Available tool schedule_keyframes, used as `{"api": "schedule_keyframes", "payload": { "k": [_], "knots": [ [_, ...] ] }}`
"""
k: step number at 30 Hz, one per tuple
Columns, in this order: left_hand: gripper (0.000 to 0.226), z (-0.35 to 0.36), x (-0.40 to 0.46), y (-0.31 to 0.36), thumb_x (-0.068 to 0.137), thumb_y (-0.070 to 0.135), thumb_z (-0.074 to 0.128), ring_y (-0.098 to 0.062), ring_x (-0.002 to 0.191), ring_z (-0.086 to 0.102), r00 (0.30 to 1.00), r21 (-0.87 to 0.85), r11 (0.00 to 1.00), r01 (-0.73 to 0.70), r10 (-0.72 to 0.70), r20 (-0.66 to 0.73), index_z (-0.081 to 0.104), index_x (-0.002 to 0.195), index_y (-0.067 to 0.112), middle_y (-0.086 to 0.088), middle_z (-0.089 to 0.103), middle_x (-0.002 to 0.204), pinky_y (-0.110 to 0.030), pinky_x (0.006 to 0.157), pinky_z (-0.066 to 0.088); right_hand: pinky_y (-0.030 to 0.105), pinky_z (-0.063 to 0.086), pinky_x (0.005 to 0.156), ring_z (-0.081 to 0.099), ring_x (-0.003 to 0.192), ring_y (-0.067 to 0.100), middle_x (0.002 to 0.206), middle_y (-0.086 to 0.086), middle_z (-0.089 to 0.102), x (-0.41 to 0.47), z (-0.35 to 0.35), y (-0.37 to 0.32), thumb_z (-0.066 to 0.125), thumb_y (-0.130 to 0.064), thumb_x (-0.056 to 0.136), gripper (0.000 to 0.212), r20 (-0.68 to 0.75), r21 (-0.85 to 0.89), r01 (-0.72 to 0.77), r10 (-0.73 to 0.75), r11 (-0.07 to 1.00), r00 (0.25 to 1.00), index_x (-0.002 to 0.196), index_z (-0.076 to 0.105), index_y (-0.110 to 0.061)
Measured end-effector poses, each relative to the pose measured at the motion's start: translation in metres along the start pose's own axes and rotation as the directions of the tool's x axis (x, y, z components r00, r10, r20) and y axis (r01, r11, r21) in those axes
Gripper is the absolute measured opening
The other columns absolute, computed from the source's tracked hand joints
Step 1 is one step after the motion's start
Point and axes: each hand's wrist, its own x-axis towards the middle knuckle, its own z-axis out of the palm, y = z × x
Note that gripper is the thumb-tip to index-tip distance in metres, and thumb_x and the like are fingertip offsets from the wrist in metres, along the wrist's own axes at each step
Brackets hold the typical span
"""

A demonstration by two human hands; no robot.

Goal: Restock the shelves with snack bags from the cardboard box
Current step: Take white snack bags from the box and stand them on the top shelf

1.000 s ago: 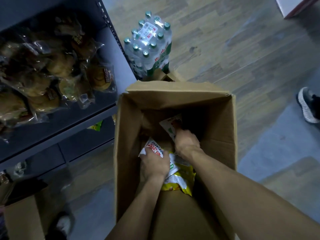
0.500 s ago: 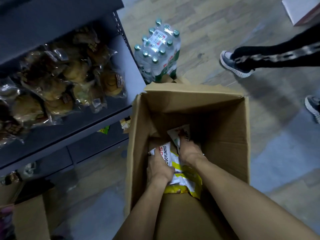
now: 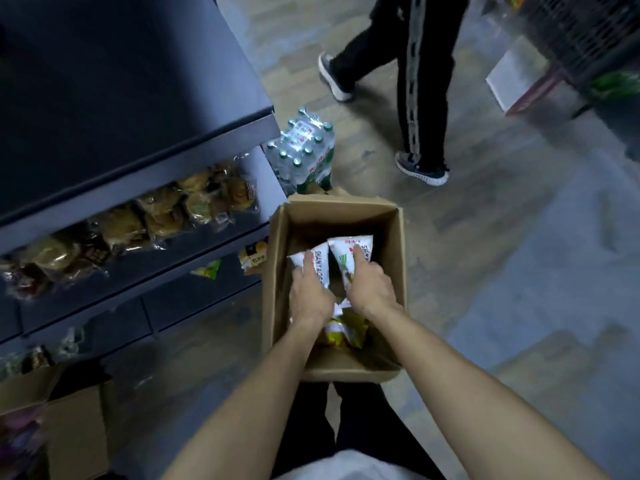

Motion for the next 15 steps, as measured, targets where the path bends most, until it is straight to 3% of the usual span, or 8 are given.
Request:
{"api": "schedule_keyframes", "payload": {
  "k": [3, 15],
  "knots": [
    [0.081, -0.007, -0.013, 0.016, 0.086, 0.004, 0.055, -0.032, 0.124, 0.045, 0.998, 0.017, 0.998, -0.061, 0.062, -0.029, 0.018, 0.154, 0.029, -0.009, 0.036, 0.143, -0.041, 0.1, 0.038, 0.042, 0.046, 0.089, 0.056, 0.111, 0.04, 0.126, 0.017, 0.052, -0.016, -0.016, -0.007, 0.055, -0.024, 0.093, 0.074, -0.084, 0.007, 0.006, -0.005, 1.0, 0.996, 0.154, 0.013, -0.032],
    [0.079, -0.038, -0.092, 0.05, 0.085, -0.002, 0.052, -0.033, 0.123, 0.047, 0.918, 0.013, 0.966, -0.257, 0.248, -0.309, 0.019, 0.153, 0.023, -0.006, 0.035, 0.148, -0.042, 0.1, 0.039, 0.042, 0.047, 0.081, 0.058, 0.106, 0.039, 0.116, 0.015, 0.054, -0.082, -0.079, -0.007, 0.049, -0.026, 0.096, 0.067, -0.295, -0.011, 0.234, -0.226, 0.972, 0.928, 0.153, 0.015, -0.03]
  ]
}}
